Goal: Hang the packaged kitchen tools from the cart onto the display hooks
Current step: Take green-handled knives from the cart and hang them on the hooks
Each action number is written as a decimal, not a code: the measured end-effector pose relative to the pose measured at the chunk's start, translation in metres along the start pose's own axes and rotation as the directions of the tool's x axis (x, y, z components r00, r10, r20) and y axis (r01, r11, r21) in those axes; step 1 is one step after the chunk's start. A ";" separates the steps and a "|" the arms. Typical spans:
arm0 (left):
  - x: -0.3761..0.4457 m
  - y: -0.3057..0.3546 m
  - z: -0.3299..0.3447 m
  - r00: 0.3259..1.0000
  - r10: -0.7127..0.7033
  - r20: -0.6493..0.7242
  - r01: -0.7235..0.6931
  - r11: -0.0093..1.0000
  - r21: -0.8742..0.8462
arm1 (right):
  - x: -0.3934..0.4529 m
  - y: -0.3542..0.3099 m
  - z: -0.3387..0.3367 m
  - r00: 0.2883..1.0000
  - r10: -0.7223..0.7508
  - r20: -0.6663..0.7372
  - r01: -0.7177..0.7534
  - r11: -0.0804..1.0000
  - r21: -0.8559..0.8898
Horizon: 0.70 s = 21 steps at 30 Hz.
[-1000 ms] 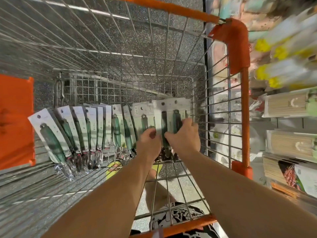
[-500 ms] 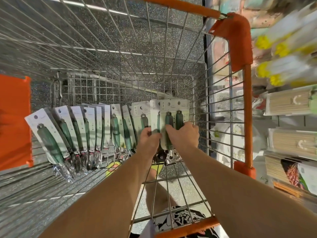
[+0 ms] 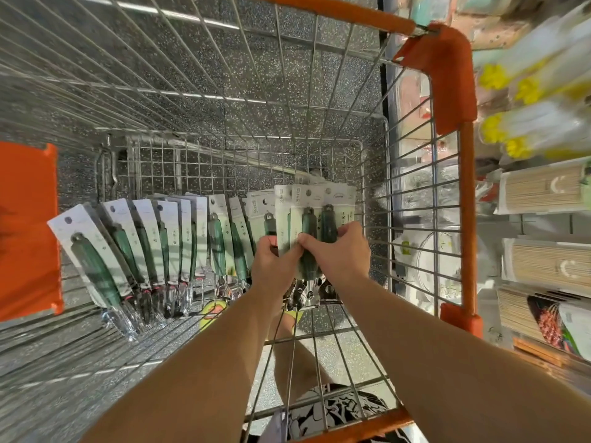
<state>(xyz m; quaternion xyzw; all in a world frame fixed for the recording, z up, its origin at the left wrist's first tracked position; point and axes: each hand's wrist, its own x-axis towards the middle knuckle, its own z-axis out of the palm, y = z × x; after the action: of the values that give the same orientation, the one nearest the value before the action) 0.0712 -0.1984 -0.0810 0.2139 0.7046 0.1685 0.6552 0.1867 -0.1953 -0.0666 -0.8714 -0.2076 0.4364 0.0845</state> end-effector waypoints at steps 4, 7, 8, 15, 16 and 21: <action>-0.003 0.002 -0.005 1.000 -0.005 0.013 0.005 0.999 -0.037 | -0.003 -0.005 0.004 0.999 0.035 -0.004 -0.035 0.999 0.015; 0.001 0.000 -0.005 0.999 -0.033 0.019 0.034 0.999 -0.043 | 0.000 -0.003 0.004 0.993 0.100 0.061 -0.109 0.981 0.161; 0.001 0.000 -0.005 0.999 -0.038 0.012 0.039 0.998 -0.048 | 0.001 -0.002 0.004 0.991 0.120 0.063 -0.128 0.978 0.167; 0.007 -0.005 -0.012 0.997 -0.065 -0.040 0.061 0.993 -0.101 | -0.001 -0.003 0.008 0.992 0.117 0.039 -0.119 0.992 0.052; 0.006 -0.005 -0.012 0.997 -0.069 -0.043 0.064 0.992 -0.108 | -0.002 -0.002 0.010 0.989 0.132 0.066 -0.137 0.988 0.076; 0.004 -0.008 -0.008 0.997 -0.081 -0.019 0.078 0.991 -0.112 | 0.002 0.001 0.005 0.982 0.184 0.046 -0.188 0.978 0.092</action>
<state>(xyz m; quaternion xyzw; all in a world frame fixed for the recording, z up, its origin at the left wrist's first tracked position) 0.0626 -0.2026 -0.0877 0.1470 0.7098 0.1838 0.6639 0.1837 -0.1959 -0.0713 -0.8737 -0.1057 0.4679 0.0811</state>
